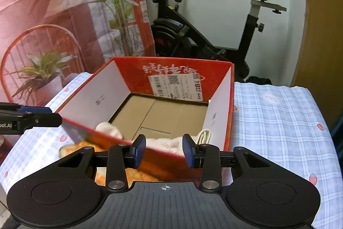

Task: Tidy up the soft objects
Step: 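Grasp the orange floral cloth with the right gripper while the left gripper approaches it, then close the left gripper on the other end of the orange cloth, then lift the orange cloth with both grippers and carry it into the box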

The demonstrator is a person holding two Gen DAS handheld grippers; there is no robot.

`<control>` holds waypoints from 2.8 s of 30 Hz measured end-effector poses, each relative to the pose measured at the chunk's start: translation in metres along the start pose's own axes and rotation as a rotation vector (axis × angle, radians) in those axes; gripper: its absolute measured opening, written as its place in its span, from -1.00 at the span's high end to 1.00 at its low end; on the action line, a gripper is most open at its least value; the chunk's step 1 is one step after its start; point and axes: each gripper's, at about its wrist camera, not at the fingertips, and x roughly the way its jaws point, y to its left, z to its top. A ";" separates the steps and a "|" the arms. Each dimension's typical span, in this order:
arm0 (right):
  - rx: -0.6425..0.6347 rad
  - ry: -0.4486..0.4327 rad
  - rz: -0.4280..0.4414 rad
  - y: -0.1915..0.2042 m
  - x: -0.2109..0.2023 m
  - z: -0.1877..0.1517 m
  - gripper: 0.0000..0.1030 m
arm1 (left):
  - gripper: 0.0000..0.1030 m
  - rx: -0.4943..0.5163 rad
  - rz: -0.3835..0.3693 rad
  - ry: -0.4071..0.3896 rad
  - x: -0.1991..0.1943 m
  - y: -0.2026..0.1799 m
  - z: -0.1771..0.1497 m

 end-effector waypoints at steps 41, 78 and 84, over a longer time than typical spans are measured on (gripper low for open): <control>0.058 0.006 0.027 -0.018 0.012 -0.065 0.63 | -0.06 0.050 -0.079 -0.020 0.020 0.032 -0.056; 0.130 -0.092 0.056 -0.016 -0.002 -0.061 0.84 | 0.74 0.235 0.003 -0.076 0.016 0.003 -0.034; 0.114 -0.172 0.076 -0.009 -0.024 -0.044 0.85 | 0.74 0.211 0.018 -0.142 -0.002 0.001 -0.023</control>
